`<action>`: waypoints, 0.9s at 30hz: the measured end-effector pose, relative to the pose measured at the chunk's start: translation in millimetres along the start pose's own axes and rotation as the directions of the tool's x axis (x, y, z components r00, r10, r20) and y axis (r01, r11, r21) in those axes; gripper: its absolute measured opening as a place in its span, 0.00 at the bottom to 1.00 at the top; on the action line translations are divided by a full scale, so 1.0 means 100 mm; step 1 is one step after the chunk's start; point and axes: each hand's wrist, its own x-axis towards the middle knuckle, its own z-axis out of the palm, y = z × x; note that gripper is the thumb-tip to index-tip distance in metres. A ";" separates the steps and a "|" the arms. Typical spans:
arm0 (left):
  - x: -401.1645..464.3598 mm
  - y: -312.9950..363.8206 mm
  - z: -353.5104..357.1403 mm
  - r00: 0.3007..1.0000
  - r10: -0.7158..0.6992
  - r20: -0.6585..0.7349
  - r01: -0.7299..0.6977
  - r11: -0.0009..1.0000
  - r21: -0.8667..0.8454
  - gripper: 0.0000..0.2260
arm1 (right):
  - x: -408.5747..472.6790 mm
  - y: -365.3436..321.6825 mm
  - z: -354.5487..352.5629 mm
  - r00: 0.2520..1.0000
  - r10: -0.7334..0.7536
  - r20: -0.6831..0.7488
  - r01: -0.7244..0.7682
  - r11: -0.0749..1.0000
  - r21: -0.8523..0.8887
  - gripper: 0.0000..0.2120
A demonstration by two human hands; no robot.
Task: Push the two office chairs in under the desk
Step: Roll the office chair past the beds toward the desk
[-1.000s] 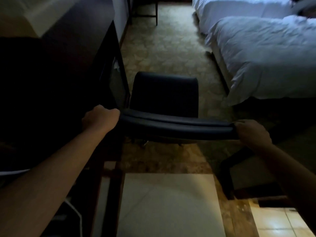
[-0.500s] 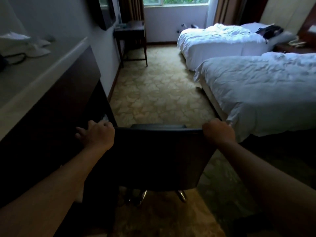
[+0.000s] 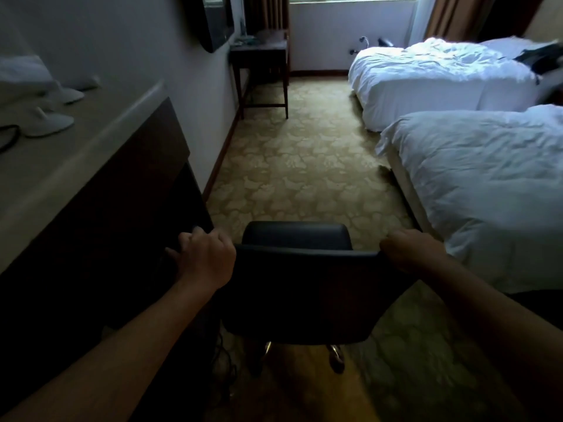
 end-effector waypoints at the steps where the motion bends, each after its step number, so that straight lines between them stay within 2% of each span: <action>1: 0.13 0.04 0.02 1.000 0.011 0.012 -0.011 1.000 0.022 0.14 | 0.14 -0.03 0.00 1.000 -0.011 0.000 0.011 1.000 -0.020 0.15; 3: 0.42 0.10 0.01 0.999 0.041 0.009 -0.042 0.997 0.061 0.13 | 0.35 -0.10 0.00 0.999 0.005 -0.036 -0.006 1.000 -0.022 0.16; 6: 0.97 0.15 -0.02 0.994 0.102 -0.032 -0.097 0.986 0.133 0.13 | 0.72 -0.21 -0.09 0.988 0.104 -0.113 -0.094 0.992 0.088 0.16; 9: 1.43 0.22 -0.07 0.981 0.188 0.037 -0.191 0.974 0.122 0.15 | 0.99 -0.28 -0.20 0.967 0.167 -0.194 -0.139 0.978 0.153 0.14; 12: 1.85 0.39 -0.07 0.950 0.305 0.071 -0.307 0.952 0.010 0.22 | 1.30 -0.25 -0.30 0.984 0.145 -0.101 -0.131 0.982 0.133 0.13; 14: 2.10 0.51 -0.07 0.934 0.353 0.061 -0.351 0.935 -0.051 0.20 | 1.55 -0.20 -0.39 0.977 0.198 -0.075 -0.178 0.960 0.217 0.14; 19: 2.62 0.76 -0.01 0.920 0.381 0.096 -0.375 0.924 -0.076 0.17 | 2.23 -0.13 -0.53 0.971 0.239 -0.001 -0.233 0.948 0.218 0.15; 22: 2.86 0.87 0.00 0.924 0.380 -0.045 -0.382 0.910 -0.158 0.14 | 2.62 -0.08 -0.59 0.961 0.271 0.053 -0.276 0.937 0.216 0.17; 23: 2.95 0.92 0.01 0.924 0.380 -0.049 -0.383 0.911 -0.154 0.14 | 2.75 -0.08 -0.63 0.958 0.279 0.060 -0.286 0.932 0.223 0.16; 27: 3.39 1.08 0.01 0.924 0.380 0.038 -0.372 0.919 -0.130 0.16 | 3.26 -0.11 -0.77 0.960 0.276 0.055 -0.281 0.934 0.220 0.16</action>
